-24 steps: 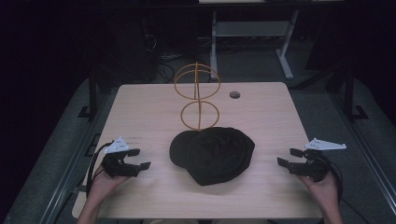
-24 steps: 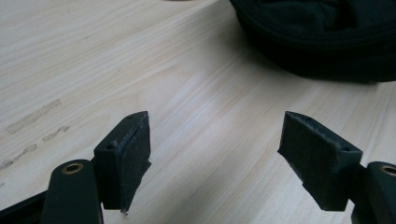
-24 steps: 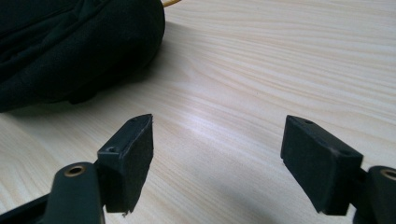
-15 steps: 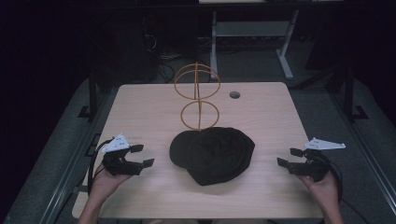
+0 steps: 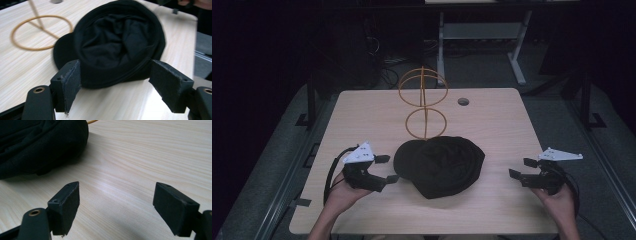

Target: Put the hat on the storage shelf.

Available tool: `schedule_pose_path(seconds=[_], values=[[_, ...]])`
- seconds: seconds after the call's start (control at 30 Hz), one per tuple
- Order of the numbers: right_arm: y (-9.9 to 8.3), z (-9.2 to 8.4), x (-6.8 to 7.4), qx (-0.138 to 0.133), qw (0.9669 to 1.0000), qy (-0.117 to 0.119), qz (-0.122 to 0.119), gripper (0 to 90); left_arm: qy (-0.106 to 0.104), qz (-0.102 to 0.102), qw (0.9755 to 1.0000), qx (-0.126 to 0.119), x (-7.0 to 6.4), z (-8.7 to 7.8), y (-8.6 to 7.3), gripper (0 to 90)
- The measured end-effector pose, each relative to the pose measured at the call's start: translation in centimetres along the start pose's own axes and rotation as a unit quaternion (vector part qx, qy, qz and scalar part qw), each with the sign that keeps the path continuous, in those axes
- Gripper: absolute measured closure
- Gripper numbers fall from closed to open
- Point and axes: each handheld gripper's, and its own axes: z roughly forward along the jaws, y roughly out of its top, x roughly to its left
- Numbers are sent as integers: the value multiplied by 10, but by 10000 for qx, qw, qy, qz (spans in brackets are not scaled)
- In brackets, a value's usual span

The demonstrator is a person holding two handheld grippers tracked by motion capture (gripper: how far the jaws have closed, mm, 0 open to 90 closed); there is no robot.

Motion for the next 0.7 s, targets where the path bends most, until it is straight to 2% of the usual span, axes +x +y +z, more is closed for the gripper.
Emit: schedule_pose_path(seconds=[0.1, 0.13, 0.2, 0.4, 0.7], values=[[0, -1, 0, -31, 10000, 14, 4, 204, -62, 73, 10000, -18, -6, 4, 6, 230], [0, 0, 1, -31, 10000, 19, 6, 204, -124, 159, 9998, 38, -11, 9, 13, 230], [0, -1, 2, -10, 10000, 22, 19, 203, -158, 205, 9996, 73, -14, 11, 16, 230], [0, -2, 2, -63, 10000, 14, -30, 205, -407, 509, 9977, 201, -33, 26, 33, 237], [0, 0, 4, -27, 10000, 32, -36, 205, -602, 665, 9955, 317, -46, 52, 49, 243]])
